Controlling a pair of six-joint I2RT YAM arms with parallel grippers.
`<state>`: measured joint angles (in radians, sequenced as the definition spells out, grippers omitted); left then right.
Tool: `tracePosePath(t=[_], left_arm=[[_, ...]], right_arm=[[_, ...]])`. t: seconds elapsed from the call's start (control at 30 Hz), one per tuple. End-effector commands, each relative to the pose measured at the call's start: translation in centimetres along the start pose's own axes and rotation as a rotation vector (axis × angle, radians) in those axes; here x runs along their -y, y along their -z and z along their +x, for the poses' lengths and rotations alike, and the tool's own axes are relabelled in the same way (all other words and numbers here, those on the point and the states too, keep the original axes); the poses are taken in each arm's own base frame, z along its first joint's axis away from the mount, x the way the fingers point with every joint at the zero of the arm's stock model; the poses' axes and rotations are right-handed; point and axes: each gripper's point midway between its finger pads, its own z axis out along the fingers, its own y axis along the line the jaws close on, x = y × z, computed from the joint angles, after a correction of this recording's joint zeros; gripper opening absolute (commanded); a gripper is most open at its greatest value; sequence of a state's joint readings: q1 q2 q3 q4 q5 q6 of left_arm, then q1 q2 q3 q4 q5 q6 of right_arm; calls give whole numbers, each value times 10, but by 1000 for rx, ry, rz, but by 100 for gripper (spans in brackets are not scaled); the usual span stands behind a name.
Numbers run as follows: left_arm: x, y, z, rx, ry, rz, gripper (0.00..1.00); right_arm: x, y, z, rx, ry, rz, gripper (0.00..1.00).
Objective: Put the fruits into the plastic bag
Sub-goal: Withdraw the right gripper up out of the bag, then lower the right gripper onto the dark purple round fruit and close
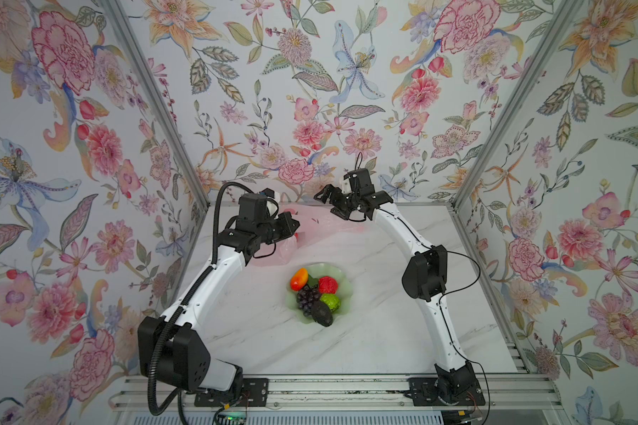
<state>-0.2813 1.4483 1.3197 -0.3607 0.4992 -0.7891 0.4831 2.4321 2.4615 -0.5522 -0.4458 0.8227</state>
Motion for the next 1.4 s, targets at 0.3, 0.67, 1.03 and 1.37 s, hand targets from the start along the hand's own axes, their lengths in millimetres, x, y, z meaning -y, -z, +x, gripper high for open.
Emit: tracePosePath(t=[0.3, 0.67, 1.03, 1.37], left_arm=[[-2, 19, 2, 14, -53, 6, 0], [-17, 24, 2, 17, -60, -71, 0], [-19, 26, 2, 22, -46, -83, 0], [-22, 30, 5, 31, -23, -78, 0]], right_arm=[[-40, 112, 108, -256, 226, 152, 99], [-20, 128, 270, -615, 500, 278, 99], [6, 130, 356, -824, 633, 351, 89], [31, 118, 358, -787, 693, 500, 82]])
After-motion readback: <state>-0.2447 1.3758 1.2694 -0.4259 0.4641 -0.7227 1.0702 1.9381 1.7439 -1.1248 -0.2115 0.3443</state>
